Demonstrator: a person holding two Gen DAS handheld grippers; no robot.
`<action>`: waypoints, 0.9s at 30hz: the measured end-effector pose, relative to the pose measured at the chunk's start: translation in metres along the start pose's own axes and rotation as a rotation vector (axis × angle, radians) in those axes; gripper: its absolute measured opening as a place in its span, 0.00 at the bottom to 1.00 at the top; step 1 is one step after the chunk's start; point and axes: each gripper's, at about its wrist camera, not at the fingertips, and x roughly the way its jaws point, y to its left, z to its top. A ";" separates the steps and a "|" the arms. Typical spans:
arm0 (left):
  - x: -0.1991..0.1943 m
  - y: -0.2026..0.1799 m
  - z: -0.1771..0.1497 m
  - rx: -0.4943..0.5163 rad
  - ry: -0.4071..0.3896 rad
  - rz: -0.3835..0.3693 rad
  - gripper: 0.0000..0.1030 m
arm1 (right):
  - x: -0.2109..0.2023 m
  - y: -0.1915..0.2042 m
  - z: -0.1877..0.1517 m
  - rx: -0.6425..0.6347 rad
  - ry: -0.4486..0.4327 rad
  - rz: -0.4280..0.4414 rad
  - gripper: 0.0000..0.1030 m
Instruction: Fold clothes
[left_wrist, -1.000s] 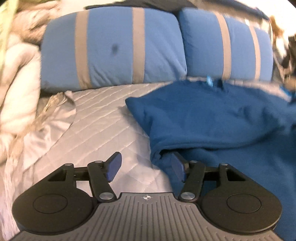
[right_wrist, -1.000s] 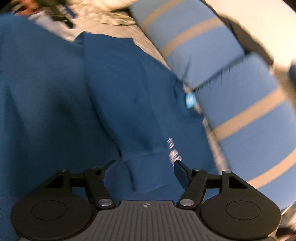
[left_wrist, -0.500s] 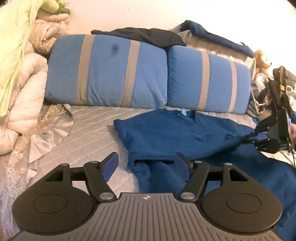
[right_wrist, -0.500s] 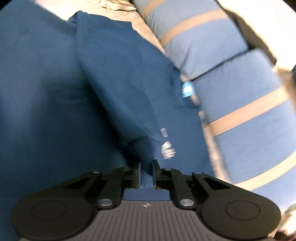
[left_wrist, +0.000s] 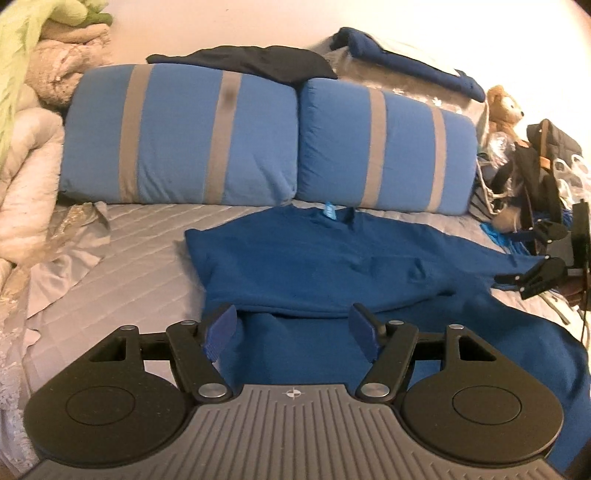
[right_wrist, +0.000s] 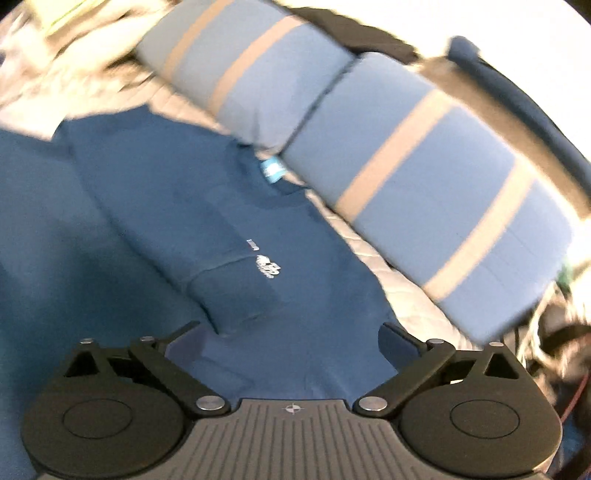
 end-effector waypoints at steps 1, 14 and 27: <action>0.001 -0.003 0.001 0.002 0.004 -0.001 0.65 | -0.005 -0.005 -0.003 0.037 -0.008 -0.013 1.00; 0.025 -0.027 0.008 -0.025 0.019 -0.036 0.65 | -0.045 -0.048 -0.063 0.303 0.016 -0.078 1.00; 0.064 -0.028 -0.011 -0.075 0.084 -0.066 0.65 | -0.098 -0.128 -0.161 0.622 0.046 -0.300 0.99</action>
